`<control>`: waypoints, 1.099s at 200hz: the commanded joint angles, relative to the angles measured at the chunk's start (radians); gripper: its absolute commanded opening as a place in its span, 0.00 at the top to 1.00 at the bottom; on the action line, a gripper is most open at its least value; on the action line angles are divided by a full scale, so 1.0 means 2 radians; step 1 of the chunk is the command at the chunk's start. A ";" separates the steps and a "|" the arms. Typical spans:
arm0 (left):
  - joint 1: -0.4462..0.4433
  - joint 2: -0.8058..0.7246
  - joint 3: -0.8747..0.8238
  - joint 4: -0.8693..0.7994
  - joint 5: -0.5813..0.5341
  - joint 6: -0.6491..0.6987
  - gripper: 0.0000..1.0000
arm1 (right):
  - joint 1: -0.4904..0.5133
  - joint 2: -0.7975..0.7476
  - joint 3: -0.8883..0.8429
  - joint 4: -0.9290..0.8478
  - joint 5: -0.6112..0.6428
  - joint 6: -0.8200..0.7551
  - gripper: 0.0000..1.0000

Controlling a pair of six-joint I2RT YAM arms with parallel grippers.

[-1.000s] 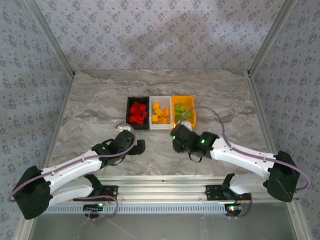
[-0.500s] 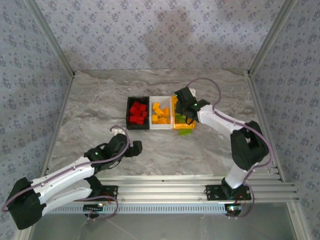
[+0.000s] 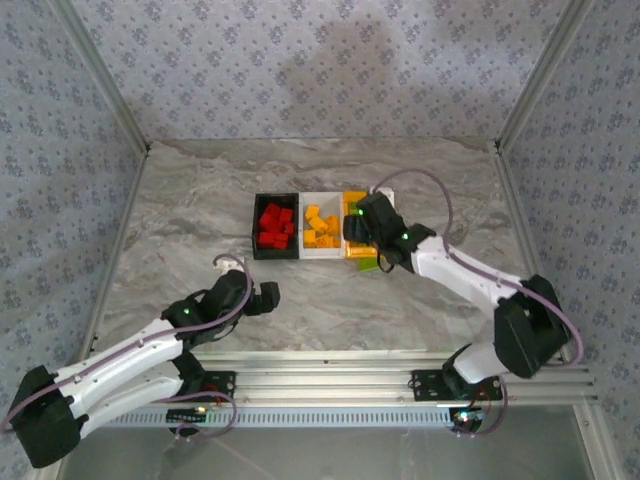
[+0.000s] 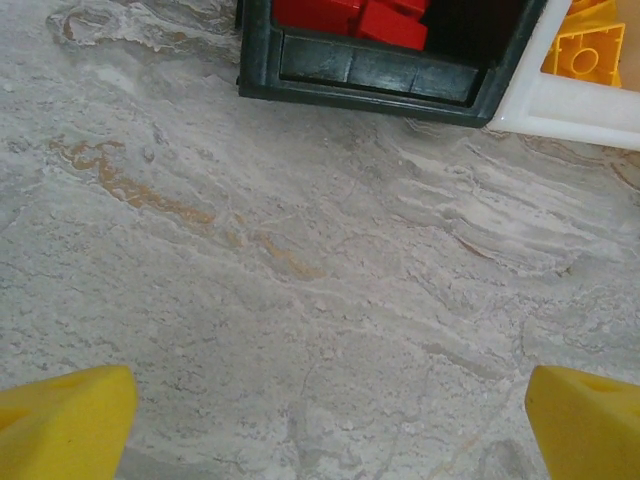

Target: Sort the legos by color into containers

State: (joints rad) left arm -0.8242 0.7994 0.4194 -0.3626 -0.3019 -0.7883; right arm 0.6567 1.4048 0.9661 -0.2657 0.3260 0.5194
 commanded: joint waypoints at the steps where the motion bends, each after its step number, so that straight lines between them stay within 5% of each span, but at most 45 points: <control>1: 0.007 -0.004 -0.006 0.002 -0.008 -0.007 0.00 | 0.017 -0.039 -0.064 0.008 0.007 0.018 0.11; 11: 0.008 -0.003 -0.008 0.005 -0.006 -0.007 0.00 | 0.025 -0.052 -0.089 0.013 0.006 0.027 0.00; 56: 0.018 0.002 -0.008 0.005 -0.002 -0.010 0.00 | 0.037 -0.027 -0.147 0.040 -0.002 0.046 0.00; 133: 0.029 0.002 -0.010 -0.003 0.002 -0.014 0.00 | 0.013 0.083 -0.114 0.078 -0.002 0.022 0.00; 220: 0.037 0.007 -0.016 0.003 0.006 -0.014 0.00 | 0.014 0.140 -0.075 0.074 0.007 -0.002 0.18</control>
State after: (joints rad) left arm -0.7589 0.8070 0.4026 -0.3626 -0.2996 -0.8062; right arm 0.6853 1.6535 0.7910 -0.1257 0.3298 0.5377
